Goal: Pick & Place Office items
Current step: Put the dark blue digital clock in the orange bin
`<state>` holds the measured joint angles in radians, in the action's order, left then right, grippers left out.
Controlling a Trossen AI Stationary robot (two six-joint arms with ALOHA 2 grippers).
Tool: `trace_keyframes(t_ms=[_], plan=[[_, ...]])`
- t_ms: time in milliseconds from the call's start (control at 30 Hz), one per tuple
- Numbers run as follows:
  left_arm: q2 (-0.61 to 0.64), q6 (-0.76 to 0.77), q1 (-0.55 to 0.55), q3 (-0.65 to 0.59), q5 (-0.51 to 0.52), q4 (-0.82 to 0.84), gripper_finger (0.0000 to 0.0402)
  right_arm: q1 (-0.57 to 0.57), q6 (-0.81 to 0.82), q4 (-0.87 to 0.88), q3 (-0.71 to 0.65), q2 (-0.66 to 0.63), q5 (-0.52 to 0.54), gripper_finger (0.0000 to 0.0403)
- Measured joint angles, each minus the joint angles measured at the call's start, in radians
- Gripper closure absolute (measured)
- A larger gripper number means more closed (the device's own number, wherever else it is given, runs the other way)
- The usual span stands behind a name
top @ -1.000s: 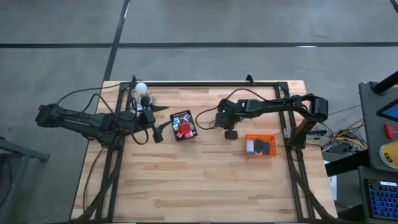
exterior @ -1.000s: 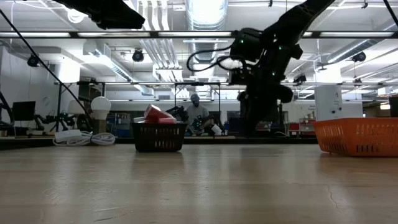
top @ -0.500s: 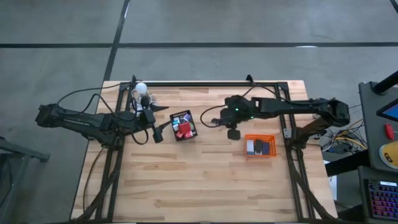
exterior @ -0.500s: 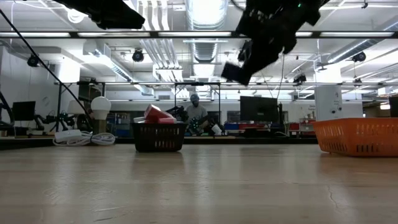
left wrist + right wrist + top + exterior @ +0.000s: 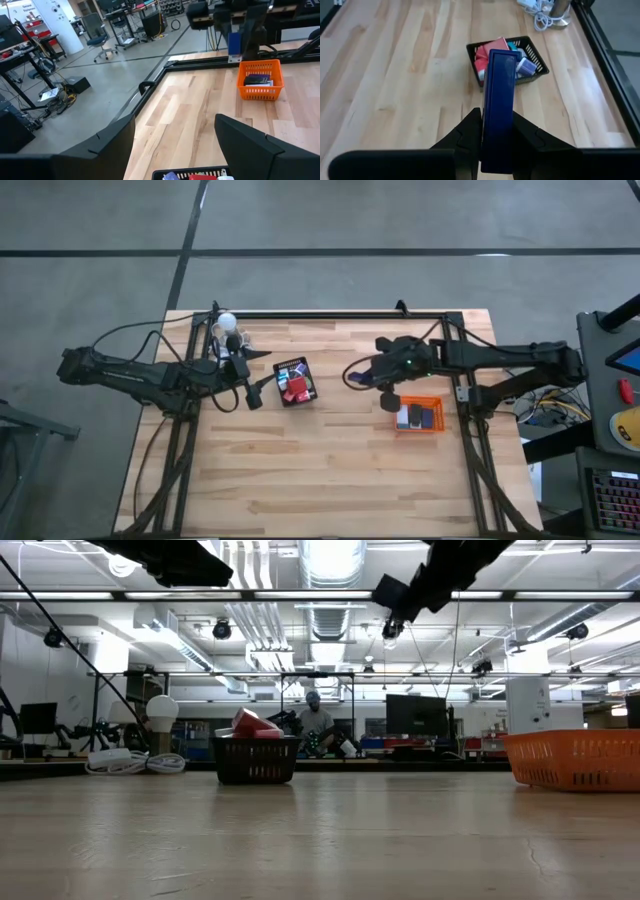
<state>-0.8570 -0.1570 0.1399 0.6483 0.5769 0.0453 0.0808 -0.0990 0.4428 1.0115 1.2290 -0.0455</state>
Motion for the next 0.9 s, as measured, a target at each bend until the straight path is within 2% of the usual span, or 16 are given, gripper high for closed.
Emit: trace_keyframes(t_ms=[167,367,533,900], plan=[[0.000,0.000,0.000,0.000,0.000,0.000,0.0126,-0.030,0.083,0.074,-0.001,-0.039,0.044,0.0334],[0.000,0.000,0.000,0.000,0.000,0.000,0.0126,-0.057,0.201,0.195,-0.002,-0.085,0.049,0.0336],[0.000,0.000,0.000,0.000,0.000,0.000,0.0126,-0.085,0.383,0.291,-0.002,-0.125,0.098,0.0335],[0.000,0.000,0.000,0.000,0.000,0.000,0.0126,-0.139,0.638,0.533,-0.002,-0.154,0.126,0.0336]])
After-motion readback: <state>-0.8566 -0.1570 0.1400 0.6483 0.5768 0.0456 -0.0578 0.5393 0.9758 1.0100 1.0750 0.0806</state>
